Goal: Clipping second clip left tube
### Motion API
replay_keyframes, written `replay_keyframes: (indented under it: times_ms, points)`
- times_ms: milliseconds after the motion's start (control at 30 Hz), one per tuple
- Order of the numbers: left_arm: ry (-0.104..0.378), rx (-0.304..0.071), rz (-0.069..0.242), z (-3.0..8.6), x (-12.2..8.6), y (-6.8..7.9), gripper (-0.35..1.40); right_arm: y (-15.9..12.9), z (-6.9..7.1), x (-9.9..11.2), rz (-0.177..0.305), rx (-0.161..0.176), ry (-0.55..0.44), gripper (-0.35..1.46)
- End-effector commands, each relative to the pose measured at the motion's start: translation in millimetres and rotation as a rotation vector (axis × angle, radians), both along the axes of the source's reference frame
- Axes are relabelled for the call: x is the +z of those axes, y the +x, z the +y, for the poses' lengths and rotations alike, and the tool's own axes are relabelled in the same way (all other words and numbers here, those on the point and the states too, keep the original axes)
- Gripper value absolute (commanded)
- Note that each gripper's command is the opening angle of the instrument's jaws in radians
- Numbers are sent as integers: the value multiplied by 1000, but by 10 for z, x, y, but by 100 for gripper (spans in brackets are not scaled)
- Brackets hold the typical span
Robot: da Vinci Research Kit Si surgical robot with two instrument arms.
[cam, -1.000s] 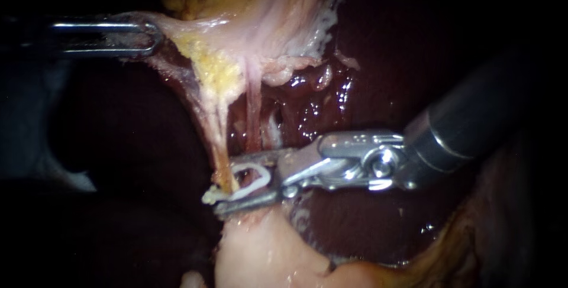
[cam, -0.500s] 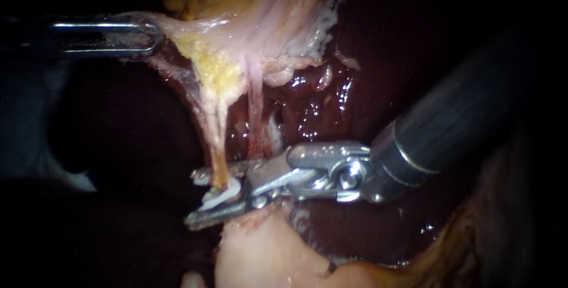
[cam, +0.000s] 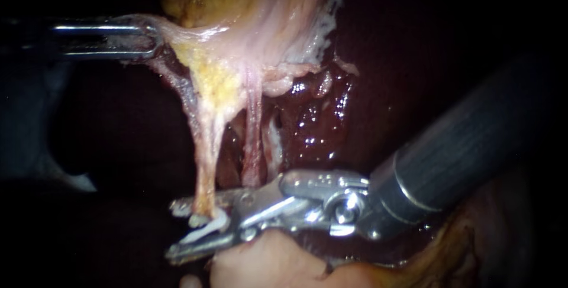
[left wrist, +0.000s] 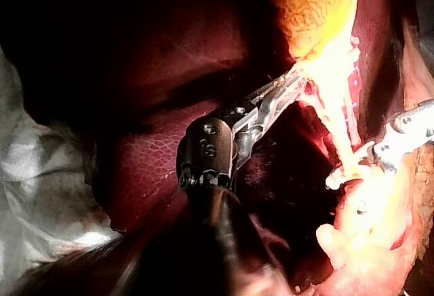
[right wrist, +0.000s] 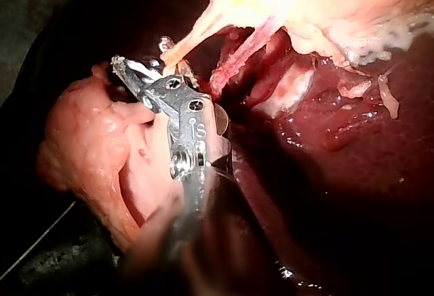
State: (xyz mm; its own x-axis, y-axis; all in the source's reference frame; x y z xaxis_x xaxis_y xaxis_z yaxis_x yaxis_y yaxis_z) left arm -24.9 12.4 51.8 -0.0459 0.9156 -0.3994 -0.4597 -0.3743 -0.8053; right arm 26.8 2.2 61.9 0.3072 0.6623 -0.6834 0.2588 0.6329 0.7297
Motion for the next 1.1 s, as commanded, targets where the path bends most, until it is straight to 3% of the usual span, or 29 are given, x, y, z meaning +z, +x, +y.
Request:
replay_keyframes:
  times_ms: [33,233,433,1100]
  points:
    - [0,0,-1,0,0,0,-35,0,0,0,-2,-1,5,39]
    - [0,0,-1,0,0,0,-35,-4,4,6,-22,28,16,5]
    - [0,0,-1,0,0,0,-35,-8,6,10,-35,29,48,-35]
    - [0,1,-1,1,1,0,-35,-15,9,16,-63,15,70,-35]
